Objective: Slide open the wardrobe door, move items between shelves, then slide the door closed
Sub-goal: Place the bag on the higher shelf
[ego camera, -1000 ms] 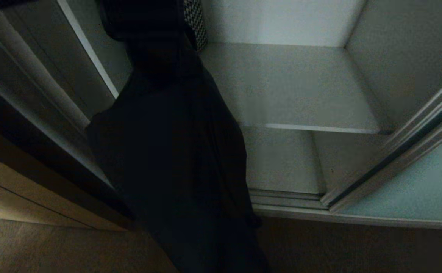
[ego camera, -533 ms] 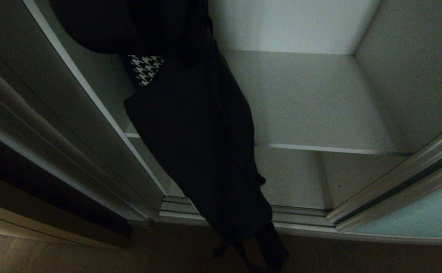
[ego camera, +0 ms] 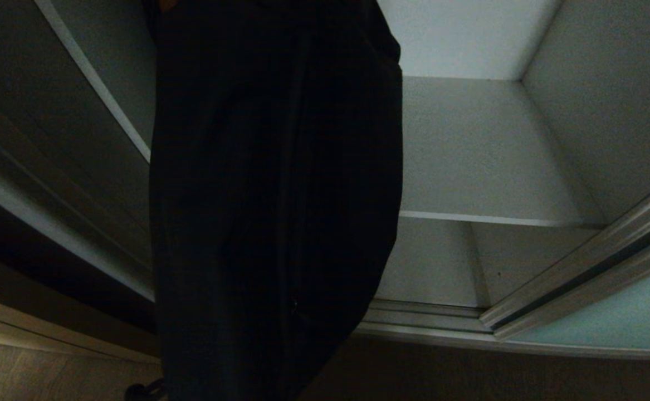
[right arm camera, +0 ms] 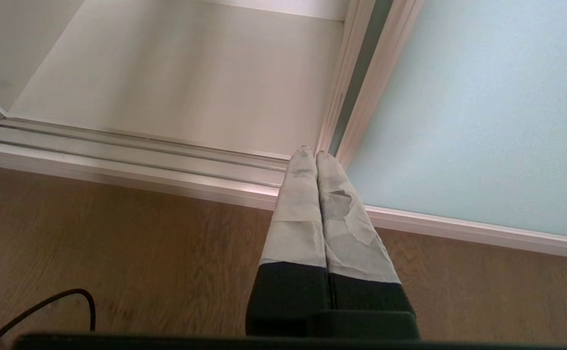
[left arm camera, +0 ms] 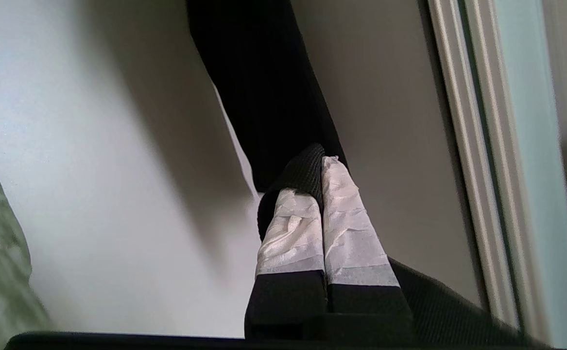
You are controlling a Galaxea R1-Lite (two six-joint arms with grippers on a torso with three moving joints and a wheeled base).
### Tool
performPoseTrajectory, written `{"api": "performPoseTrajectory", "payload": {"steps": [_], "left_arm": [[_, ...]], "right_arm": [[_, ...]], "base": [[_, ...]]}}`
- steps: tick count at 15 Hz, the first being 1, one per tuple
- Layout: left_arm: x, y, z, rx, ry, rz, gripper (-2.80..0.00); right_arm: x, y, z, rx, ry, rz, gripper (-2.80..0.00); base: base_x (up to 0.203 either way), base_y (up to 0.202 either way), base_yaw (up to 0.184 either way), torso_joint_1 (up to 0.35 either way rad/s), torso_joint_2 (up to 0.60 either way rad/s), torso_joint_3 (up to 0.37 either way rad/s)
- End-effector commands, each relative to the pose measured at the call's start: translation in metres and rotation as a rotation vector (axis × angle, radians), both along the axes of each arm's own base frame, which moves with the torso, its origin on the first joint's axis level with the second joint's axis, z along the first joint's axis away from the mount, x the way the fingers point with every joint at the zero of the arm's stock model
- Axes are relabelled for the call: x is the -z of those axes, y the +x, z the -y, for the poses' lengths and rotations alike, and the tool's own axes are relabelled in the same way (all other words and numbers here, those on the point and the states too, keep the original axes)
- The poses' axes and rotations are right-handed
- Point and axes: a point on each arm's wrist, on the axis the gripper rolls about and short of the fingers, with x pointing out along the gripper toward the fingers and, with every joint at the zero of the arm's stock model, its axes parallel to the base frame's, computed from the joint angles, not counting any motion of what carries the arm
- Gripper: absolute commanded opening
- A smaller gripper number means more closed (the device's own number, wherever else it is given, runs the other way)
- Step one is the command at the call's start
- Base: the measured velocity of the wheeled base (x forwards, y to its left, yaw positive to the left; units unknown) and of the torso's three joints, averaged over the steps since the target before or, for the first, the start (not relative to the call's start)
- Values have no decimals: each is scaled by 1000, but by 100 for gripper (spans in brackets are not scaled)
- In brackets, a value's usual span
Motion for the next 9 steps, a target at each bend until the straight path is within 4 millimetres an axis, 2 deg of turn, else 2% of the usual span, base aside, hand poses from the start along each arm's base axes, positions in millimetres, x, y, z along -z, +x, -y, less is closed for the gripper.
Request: {"api": "performPoseTrajectory", "payload": {"steps": [1,5,9], "left_arm": [[3,13,10,-1,-17,11,-280],[9,47,13,-39,-82,11,-280],[17,86,2,-36,-158,-45,-280]], "right_arm": [[0,0,0,0,0,1,-280],[0,0,0,0,0,1,-280],[0,0,0,0,0,1,-280]], "base": [[0,0,0,0,0,0],[0,0,0,0,0,0],[0,0,0,0,0,0]]}}
